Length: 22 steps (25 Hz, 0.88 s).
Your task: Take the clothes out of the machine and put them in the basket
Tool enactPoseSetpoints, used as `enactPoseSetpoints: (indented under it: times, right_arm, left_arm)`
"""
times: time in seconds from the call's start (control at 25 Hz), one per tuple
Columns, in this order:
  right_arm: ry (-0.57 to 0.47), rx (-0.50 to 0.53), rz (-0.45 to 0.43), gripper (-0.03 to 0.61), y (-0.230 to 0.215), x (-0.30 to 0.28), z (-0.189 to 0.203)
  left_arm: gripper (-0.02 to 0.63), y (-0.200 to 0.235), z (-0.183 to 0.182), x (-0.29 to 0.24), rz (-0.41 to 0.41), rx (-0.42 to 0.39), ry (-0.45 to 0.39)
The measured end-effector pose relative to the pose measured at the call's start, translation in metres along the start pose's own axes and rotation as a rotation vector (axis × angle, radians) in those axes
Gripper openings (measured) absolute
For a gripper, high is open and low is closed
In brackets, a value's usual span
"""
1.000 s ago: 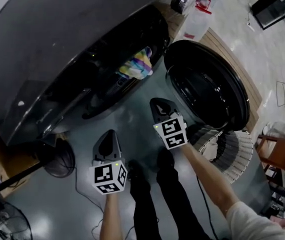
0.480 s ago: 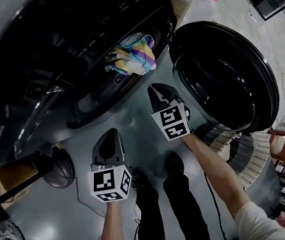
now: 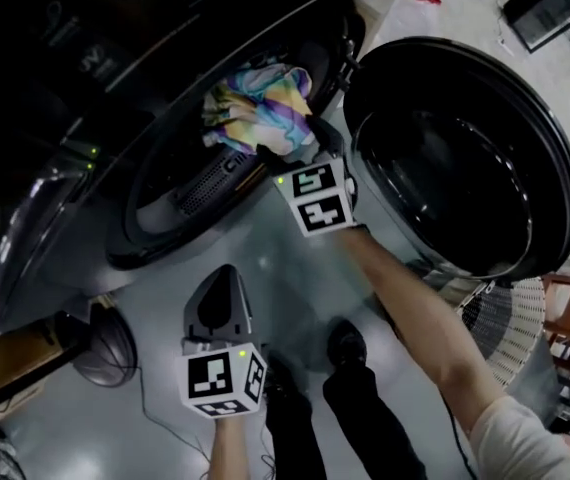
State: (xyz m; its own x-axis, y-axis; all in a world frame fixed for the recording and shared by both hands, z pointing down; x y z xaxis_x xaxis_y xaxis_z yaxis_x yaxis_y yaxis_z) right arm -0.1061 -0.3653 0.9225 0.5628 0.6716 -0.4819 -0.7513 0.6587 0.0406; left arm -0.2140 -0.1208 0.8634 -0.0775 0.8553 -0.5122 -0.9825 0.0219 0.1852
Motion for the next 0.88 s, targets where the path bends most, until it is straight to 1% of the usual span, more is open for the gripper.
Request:
enactPoseSetpoints:
  times: [0.16, 0.28, 0.4, 0.52, 0.6, 0.64, 0.72, 0.88]
  right_arm:
    - [0.115, -0.078, 0.051, 0.391, -0.016, -0.033, 0.013]
    - [0.217, -0.100, 0.054, 0.390, -0.019, -0.045, 0.026]
    - [0.295, -0.149, 0.055, 0.386, -0.021, -0.049, 0.032]
    - [0.360, -0.188, 0.032, 0.269, -0.018, -0.049, 0.035]
    - [0.394, -0.174, -0.012, 0.143, -0.012, -0.050, 0.036]
    - [0.397, -0.149, -0.036, 0.127, -0.009, -0.050, 0.035]
    - [0.371, -0.099, -0.072, 0.116, -0.006, -0.045, 0.028]
    - [0.266, -0.049, -0.093, 0.105, -0.002, -0.019, 0.008]
  left_arm:
    - [0.018, 0.001, 0.005, 0.000, -0.022, 0.028, -0.006]
    - [0.018, -0.002, 0.003, -0.001, -0.032, 0.042, -0.015]
    - [0.018, -0.002, 0.003, -0.001, -0.033, 0.052, -0.015]
    - [0.018, -0.003, 0.001, 0.000, -0.036, 0.056, -0.010]
    - [0.018, -0.004, -0.003, 0.000, -0.039, 0.053, -0.011]
    - [0.018, -0.005, -0.006, 0.000, -0.039, 0.049, -0.014]
    - [0.018, -0.007, -0.012, 0.002, -0.035, 0.040, -0.025]
    - [0.018, -0.011, -0.024, 0.009, -0.032, 0.036, -0.038]
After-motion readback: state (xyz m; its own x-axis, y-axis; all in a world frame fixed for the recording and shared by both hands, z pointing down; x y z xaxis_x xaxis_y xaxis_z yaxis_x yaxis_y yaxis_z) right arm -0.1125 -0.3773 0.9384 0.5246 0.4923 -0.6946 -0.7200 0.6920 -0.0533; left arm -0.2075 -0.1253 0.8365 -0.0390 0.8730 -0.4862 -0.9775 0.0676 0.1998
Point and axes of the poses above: the fingertips, and each gripper's own axes: x backward along the fingers, y to its left, z out of its underside, the point moved 9 cm from there along x, backward along the fingers, and after that the axes turned 3 degrees about -x, right-handed, at the moved point
